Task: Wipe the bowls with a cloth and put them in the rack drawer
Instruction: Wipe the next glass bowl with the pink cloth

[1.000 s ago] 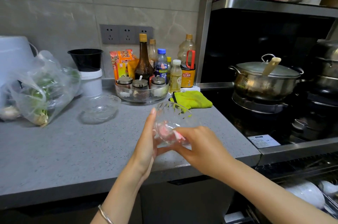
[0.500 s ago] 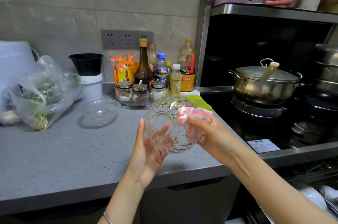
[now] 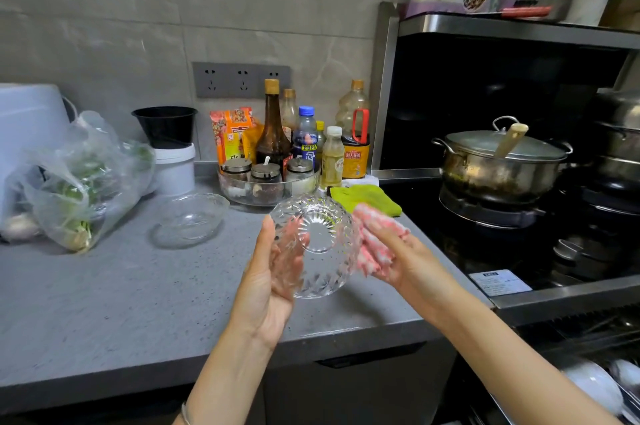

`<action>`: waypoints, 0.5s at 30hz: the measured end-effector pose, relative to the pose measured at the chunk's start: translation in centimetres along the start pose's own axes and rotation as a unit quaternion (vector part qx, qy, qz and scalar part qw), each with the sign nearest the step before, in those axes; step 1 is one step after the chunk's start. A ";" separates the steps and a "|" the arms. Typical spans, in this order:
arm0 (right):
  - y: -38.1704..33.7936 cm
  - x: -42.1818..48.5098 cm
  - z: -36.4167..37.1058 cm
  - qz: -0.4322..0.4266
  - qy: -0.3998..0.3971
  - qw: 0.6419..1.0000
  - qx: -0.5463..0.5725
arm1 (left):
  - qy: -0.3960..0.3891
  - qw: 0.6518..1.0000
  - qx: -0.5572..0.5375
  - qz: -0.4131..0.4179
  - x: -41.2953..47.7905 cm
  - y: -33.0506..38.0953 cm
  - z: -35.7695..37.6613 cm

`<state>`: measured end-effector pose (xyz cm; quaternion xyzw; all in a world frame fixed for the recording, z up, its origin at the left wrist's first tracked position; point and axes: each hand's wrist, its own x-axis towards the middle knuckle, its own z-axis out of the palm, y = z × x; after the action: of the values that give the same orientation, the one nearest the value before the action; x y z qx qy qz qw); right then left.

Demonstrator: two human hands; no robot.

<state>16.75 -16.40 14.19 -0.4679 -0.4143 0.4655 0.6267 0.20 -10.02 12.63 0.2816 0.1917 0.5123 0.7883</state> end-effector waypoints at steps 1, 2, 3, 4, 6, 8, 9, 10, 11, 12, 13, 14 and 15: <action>0.0 0.2 -0.1 -0.053 0.024 0.998 -0.040 | 0.008 1.000 0.002 0.002 0.0 0.0 0.1; -0.3 0.0 0.3 -0.116 0.037 0.989 -0.085 | 0.012 1.000 0.002 0.002 -0.1 0.0 0.3; -0.6 -0.2 0.8 -0.183 0.035 0.972 -0.140 | 0.012 1.000 0.001 0.002 0.0 -0.1 0.4; -0.8 -0.5 1.5 -0.239 0.019 0.951 -0.194 | 0.012 1.000 0.003 0.003 0.0 -0.2 0.5; -0.1 -0.8 2.7 -0.308 -0.025 0.888 -0.340 | 0.008 1.000 0.014 0.013 -0.1 -0.6 0.7; 1.0 -0.6 2.9 -0.376 -0.033 0.767 -0.519 | -0.003 0.999 0.034 0.028 -0.3 -0.8 0.9; 1.4 -0.2 2.6 -0.409 -0.027 0.714 -0.567 | -0.002 0.999 0.036 0.034 -0.4 -0.7 1.0; 1.6 0.0 2.3 -0.432 -0.016 0.687 -0.585 | 0.003 0.999 0.035 0.038 -0.4 -0.6 1.0; 1.6 0.0 2.1 -0.443 -0.004 0.681 -0.583 | 0.011 0.999 0.033 0.042 -0.4 -0.4 1.0; 1.6 -0.1 2.0 -0.449 0.006 0.685 -0.574 | 0.018 0.998 0.031 0.047 -0.3 -0.2 1.0; 1.8 -0.3 2.0 -0.452 0.012 0.684 -0.572 | 0.020 0.998 0.033 0.055 -0.2 0.1 1.0; 2.1 -0.6 2.0 -0.457 0.017 0.674 -0.580 | 0.017 0.997 0.039 0.061 -0.1 0.3 0.9; 2.4 -1.0 2.1 -0.467 0.019 0.656 -0.593 | 0.007 0.997 0.046 0.065 0.0 0.3 1.0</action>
<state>14.05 -16.60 12.24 -0.4935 -0.7544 -0.2419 0.3590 0.56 -10.19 13.55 0.3260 0.2018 0.5547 0.7384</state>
